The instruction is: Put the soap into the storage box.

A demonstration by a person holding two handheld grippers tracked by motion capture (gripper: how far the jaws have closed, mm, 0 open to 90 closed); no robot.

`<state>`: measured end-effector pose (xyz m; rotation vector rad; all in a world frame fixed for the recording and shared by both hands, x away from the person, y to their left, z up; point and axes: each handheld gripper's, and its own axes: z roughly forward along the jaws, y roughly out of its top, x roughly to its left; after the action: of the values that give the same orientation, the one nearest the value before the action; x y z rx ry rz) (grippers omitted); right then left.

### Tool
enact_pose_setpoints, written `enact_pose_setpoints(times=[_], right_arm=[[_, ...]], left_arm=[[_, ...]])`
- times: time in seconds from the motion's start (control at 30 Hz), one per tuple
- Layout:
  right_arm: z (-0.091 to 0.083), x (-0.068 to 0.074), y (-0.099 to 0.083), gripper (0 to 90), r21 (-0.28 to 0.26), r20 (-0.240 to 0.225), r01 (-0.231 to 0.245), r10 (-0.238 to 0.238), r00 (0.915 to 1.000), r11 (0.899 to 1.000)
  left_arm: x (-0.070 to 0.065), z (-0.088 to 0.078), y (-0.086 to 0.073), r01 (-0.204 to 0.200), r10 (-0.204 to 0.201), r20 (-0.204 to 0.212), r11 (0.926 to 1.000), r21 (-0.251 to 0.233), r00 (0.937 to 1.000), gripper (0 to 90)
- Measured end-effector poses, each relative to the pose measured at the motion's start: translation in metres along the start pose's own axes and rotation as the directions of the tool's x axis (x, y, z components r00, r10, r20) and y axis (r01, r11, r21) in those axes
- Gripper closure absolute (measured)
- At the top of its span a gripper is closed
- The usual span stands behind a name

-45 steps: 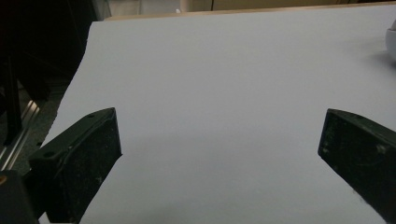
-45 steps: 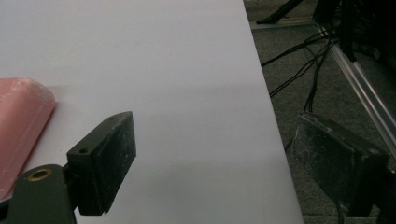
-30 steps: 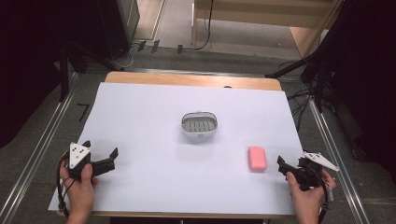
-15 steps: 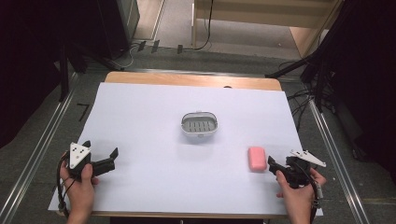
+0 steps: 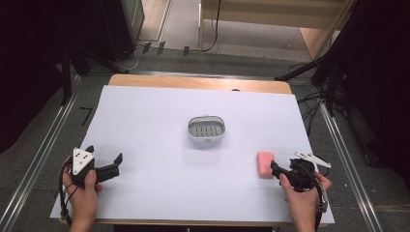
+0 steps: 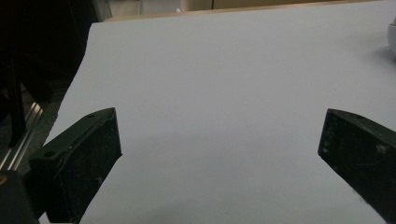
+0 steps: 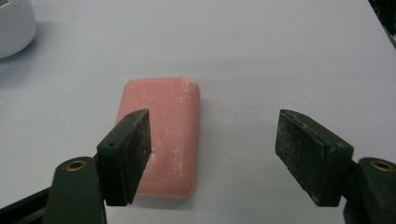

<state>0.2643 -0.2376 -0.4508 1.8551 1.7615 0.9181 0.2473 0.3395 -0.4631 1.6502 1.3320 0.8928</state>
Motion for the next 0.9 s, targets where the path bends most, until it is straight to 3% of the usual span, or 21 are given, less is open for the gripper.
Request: enact_pose_setpoints(times=[0.27,0.57,0.9], right_arm=[[0.004,0.008,0.004,29.4,0.050,0.006,-0.011,0.011,0.9999,0.999],[0.013,0.022,0.008,26.3,0.100,0.002,0.022,-0.023,0.9997,0.995],[0.024,0.034,0.009,26.0,0.122,0.009,0.034,-0.036,0.9993,0.992]], left_arm=[[0.000,0.000,0.000,-0.003,0.003,0.000,1.0000,-0.001,1.0000,0.0],[0.000,0.000,0.000,0.000,0.000,0.001,1.0000,-0.002,1.0000,0.0],[0.000,0.000,0.000,0.003,-0.003,0.002,1.0000,-0.002,1.0000,0.0]])
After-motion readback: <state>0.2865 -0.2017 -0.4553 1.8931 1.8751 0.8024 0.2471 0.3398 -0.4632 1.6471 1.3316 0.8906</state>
